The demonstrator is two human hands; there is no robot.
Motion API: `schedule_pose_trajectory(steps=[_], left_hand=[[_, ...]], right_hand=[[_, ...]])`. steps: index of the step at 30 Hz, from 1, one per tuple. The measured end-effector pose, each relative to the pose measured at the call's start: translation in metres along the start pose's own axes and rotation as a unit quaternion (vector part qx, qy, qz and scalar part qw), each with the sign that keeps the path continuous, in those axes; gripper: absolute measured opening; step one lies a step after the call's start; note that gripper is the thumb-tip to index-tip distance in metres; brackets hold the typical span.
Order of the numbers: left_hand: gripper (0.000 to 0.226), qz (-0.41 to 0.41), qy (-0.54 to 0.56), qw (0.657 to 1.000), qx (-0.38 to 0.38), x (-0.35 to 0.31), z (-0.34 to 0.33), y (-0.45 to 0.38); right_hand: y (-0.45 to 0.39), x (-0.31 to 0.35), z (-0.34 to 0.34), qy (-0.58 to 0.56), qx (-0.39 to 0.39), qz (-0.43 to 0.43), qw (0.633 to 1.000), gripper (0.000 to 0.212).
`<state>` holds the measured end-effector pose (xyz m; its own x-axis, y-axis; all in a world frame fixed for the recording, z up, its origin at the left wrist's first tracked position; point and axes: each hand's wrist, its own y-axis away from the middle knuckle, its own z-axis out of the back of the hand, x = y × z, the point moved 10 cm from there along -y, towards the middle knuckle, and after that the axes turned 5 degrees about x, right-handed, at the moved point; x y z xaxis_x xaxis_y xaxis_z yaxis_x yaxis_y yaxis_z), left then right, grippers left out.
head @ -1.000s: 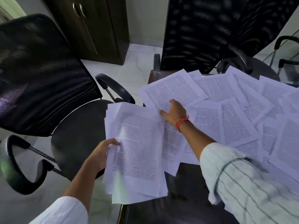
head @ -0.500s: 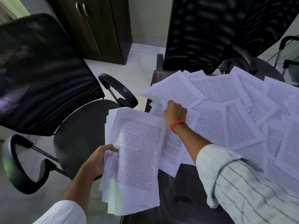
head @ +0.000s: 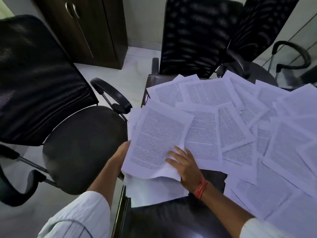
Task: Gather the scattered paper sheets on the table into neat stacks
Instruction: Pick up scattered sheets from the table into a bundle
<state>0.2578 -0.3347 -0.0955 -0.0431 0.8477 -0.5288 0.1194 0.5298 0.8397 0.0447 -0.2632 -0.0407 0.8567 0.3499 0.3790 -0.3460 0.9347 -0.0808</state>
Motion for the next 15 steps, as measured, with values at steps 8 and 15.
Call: schedule_pose_trajectory(steps=[8, 15], left_hand=[[0.030, -0.102, -0.118, 0.988, 0.021, -0.018, -0.020, 0.010], [0.014, -0.197, -0.283, 0.938, -0.045, -0.067, -0.036, 0.001]], right_hand=[[0.009, -0.005, -0.035, -0.016, 0.118, -0.015, 0.993, 0.065], [0.002, -0.048, -0.002, -0.128, 0.021, -0.257, 0.958, 0.078]])
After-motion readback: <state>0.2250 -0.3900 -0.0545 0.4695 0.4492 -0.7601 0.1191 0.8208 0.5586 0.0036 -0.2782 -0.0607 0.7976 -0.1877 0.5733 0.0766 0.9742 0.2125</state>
